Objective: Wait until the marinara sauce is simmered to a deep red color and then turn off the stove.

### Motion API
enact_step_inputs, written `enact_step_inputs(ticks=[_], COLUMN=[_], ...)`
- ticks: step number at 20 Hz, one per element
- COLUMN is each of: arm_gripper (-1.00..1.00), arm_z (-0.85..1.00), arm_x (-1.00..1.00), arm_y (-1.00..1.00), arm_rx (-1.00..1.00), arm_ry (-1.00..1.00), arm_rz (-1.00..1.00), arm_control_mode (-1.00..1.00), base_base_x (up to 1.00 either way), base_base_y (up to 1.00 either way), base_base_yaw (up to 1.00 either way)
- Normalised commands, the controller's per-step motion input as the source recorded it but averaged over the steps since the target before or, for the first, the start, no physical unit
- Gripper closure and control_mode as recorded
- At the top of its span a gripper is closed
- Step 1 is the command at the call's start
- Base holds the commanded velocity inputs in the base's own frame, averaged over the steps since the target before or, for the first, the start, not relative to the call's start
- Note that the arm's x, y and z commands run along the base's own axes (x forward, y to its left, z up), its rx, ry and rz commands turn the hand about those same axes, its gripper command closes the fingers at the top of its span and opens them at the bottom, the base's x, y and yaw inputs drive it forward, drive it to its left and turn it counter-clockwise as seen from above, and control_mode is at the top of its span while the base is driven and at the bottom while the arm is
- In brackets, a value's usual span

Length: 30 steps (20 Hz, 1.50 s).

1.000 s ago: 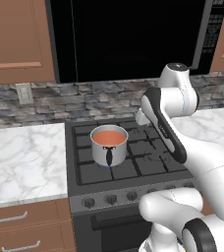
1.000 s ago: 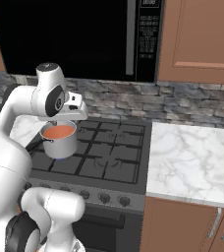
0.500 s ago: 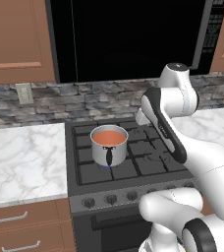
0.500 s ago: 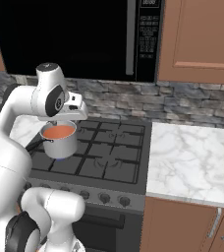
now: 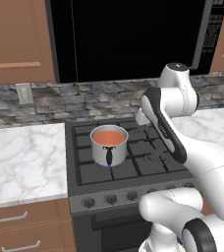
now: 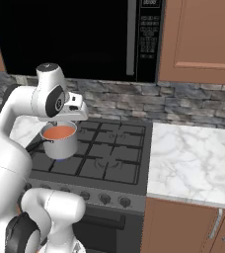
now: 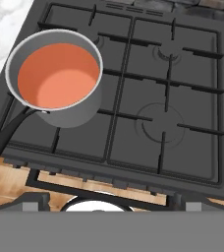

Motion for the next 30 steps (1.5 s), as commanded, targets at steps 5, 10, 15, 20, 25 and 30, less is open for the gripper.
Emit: enact_step_inputs(ticks=[5, 10, 15, 20, 25, 30], arm_gripper=[-1.0, -1.0, -1.0, -1.0, -1.0, -1.0], arm_z=[0.0, 0.0, 0.0, 0.0, 0.0, 0.0], arm_x=[0.0, 0.0, 0.0, 0.0, 0.0, 0.0], arm_y=[0.0, 0.0, 0.0, 0.0, 0.0, 0.0], arm_rx=[0.0, 0.0, 0.0, 0.0, 0.0, 0.0], arm_ry=[0.0, 0.0, 0.0, 0.0, 0.0, 0.0], arm_rz=[0.0, 0.0, 0.0, 0.0, 0.0, 0.0], arm_control_mode=[-1.0, -1.0, -1.0, -1.0, -1.0, -1.0], base_base_x=[0.0, 0.0, 0.0, 0.0, 0.0, 0.0], base_base_y=[0.0, 0.0, 0.0, 0.0, 0.0, 0.0], base_base_yaw=[0.0, 0.0, 0.0, 0.0, 0.0, 0.0])
